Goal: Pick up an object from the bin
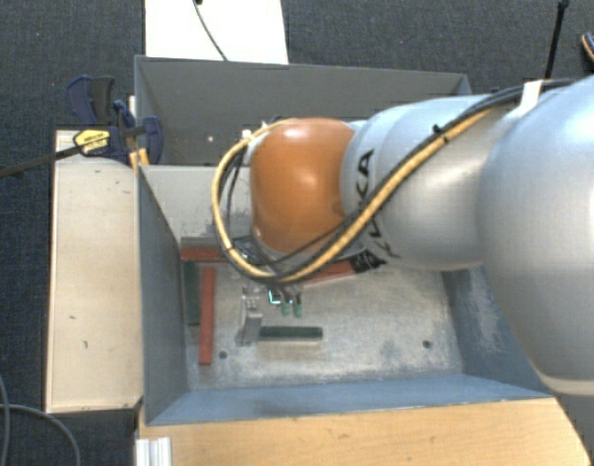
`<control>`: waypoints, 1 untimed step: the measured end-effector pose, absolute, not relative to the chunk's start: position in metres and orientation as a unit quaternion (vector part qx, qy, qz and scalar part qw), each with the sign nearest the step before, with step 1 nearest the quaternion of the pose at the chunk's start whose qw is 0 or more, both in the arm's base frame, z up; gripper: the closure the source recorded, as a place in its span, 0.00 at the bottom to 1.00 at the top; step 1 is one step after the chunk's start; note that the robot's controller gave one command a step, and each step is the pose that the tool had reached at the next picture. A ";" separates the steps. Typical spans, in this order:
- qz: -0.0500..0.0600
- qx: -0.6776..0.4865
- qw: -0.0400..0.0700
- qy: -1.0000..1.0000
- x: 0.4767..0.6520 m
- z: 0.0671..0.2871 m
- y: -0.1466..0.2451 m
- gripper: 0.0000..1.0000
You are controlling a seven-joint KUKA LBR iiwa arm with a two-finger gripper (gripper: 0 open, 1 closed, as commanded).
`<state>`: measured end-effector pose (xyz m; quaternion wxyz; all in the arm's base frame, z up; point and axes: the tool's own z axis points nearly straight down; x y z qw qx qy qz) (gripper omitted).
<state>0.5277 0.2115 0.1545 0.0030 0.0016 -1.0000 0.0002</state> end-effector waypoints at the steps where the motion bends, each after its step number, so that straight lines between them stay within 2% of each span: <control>1: 0.001 -0.081 0.001 -0.997 0.535 0.068 0.130 0.00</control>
Offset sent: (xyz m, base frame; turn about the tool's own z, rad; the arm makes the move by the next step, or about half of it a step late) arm 0.0069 -0.0779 -0.0845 0.1571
